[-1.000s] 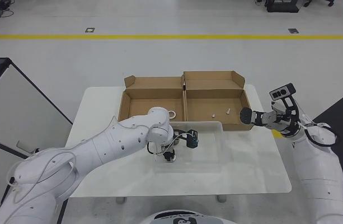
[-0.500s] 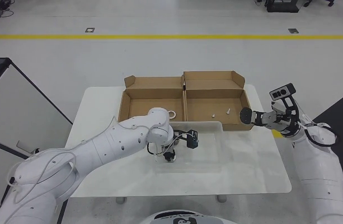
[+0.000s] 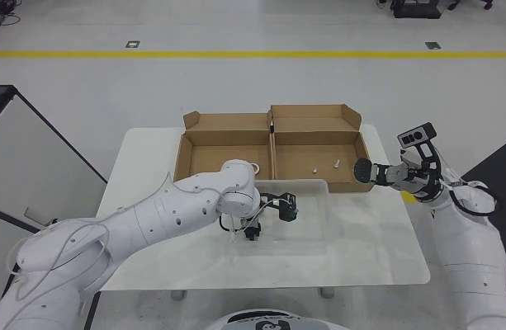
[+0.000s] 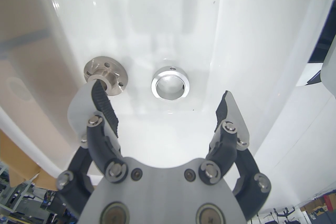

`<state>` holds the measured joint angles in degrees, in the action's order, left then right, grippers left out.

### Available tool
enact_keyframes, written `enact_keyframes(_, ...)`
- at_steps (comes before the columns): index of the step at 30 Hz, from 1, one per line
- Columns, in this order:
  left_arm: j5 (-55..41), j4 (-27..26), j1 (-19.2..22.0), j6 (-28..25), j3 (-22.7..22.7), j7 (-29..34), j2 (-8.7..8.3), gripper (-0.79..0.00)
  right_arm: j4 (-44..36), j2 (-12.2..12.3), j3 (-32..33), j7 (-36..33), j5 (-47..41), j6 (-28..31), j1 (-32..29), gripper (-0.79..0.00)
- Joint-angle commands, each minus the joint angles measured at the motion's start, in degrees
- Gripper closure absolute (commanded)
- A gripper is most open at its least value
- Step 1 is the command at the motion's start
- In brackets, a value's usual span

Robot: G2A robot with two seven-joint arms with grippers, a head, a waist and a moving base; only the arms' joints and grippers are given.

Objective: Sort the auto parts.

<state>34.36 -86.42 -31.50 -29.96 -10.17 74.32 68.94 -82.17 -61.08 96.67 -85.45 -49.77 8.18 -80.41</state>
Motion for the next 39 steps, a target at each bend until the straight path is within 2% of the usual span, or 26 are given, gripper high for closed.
enact_keyframes(1, -0.2, 0.2, 0.3, 0.2, 0.1, 0.2, 0.10, -0.517, 0.0, 0.0, 0.0, 0.0, 0.0, 0.0, 0.0, -0.785)
enact_keyframes(4, -0.5, 0.3, 0.6, 0.4, 0.2, 0.4, 0.29, -0.493, 0.0, 0.0, 0.0, 0.0, 0.0, 0.0, 0.0, -0.785)
enact_keyframes(8, -0.3, 0.7, 0.7, 0.8, 0.4, 0.8, 0.65, -0.391, 0.0, 0.0, 0.0, 0.0, 0.0, 0.0, 0.0, -0.785)
enact_keyframes(19, 0.9, 3.4, -0.9, 1.3, 0.4, 1.3, 2.16, -0.351, 0.0, 0.0, 0.0, 0.0, 0.0, 0.0, 0.0, -0.785)
enact_keyframes(24, 1.4, 4.2, -0.8, 1.5, 0.4, 1.5, 2.72, -0.308, 0.0, 0.0, 0.0, 0.0, 0.0, 0.0, 0.0, -0.785)
enact_keyframes(39, 3.0, 6.9, -1.9, 2.3, 0.4, 2.3, 4.17, -0.277, 0.0, 0.0, 0.0, 0.0, 0.0, 0.0, 0.0, -0.785)
